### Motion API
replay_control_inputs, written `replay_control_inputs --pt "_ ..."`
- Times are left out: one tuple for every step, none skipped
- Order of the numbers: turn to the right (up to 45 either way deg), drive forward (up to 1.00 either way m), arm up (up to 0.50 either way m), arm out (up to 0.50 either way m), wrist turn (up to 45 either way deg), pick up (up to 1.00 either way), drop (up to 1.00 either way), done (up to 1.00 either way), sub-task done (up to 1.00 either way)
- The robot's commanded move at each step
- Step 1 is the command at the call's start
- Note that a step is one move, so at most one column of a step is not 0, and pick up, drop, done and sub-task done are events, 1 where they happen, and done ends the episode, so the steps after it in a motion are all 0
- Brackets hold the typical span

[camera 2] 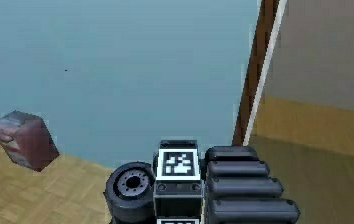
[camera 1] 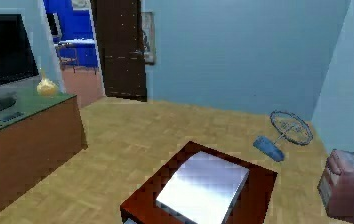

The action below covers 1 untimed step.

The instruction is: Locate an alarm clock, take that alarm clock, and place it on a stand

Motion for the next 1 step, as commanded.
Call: replay_control_inputs --pt "-27.0 0.0 0.0 0.0 0.0 0.0 0.0 0.0 0.0"
